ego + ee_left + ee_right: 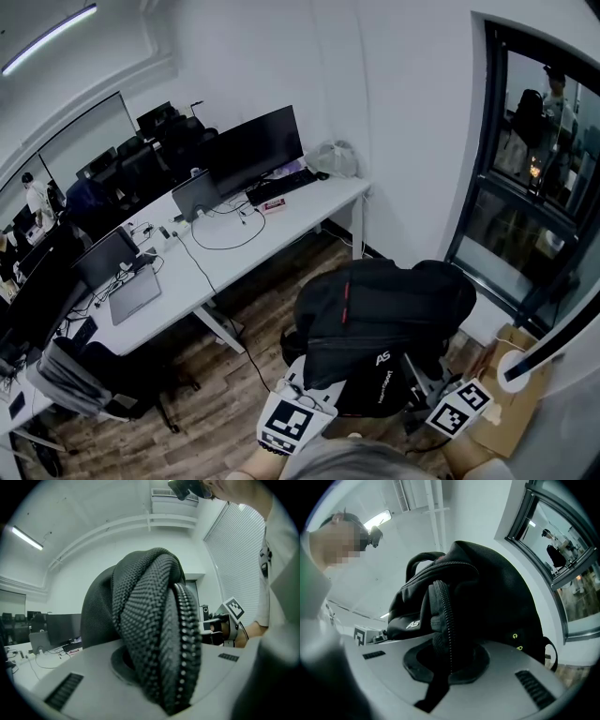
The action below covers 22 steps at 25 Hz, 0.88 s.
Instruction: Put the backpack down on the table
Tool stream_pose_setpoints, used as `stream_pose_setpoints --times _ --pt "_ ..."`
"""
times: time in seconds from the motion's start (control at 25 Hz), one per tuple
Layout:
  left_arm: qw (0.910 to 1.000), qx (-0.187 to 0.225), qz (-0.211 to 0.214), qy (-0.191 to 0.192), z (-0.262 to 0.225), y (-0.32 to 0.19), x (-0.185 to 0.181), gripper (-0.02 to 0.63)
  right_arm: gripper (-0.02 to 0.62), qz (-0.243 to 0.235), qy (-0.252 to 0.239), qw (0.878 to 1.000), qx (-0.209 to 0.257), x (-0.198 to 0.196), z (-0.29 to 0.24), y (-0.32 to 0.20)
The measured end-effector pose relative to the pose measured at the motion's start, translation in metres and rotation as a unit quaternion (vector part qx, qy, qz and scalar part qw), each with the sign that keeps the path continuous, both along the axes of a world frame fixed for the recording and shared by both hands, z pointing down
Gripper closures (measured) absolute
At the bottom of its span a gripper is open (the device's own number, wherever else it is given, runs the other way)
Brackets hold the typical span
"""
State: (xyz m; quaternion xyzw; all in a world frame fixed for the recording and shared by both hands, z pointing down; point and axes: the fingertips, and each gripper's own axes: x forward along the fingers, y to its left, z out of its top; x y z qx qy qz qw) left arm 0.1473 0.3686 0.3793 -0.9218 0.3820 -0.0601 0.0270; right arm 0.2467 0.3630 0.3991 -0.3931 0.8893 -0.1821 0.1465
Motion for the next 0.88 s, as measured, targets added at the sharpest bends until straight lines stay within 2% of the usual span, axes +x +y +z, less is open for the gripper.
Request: stream_pose_setpoints --times 0.4,0.88 --pt "1.0 -0.005 0.007 -0.005 0.003 -0.018 0.001 0.552 0.576 0.005 -0.002 1.0 -0.005 0.001 0.002 -0.016" --pt "0.9993 0.017 0.031 0.008 0.007 -0.079 -0.042 0.552 0.576 0.033 0.014 0.999 0.001 -0.041 0.002 -0.072"
